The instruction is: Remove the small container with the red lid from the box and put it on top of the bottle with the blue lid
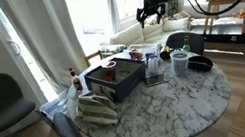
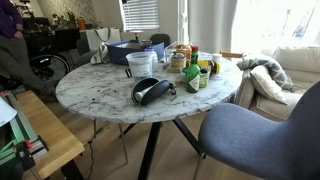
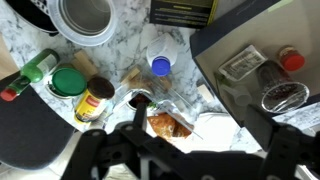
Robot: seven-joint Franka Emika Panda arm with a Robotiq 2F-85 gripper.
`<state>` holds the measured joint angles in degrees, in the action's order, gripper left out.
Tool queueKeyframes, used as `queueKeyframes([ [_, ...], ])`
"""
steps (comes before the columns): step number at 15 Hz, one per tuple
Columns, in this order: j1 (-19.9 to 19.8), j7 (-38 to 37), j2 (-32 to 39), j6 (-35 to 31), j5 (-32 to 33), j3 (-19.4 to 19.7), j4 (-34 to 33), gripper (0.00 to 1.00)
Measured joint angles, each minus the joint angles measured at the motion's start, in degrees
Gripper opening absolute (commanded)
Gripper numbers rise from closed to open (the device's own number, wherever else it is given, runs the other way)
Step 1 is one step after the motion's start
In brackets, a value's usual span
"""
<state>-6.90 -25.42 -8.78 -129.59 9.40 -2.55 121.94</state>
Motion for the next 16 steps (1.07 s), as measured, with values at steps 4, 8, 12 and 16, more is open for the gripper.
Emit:
queueKeyframes([
  [4,4.45,-4.8,8.52,-6.51,-5.03,-2.26,-2.13,1.0],
  [8,5.45,-4.79,10.26,-7.45,-5.33,-1.54,-3.09,1.0],
  [12,5.49,-4.77,9.26,-7.32,-5.55,-1.21,-3.15,1.0],
  [16,7.17,-3.91,17.07,-4.26,-14.34,-1.56,-8.09,1.0],
])
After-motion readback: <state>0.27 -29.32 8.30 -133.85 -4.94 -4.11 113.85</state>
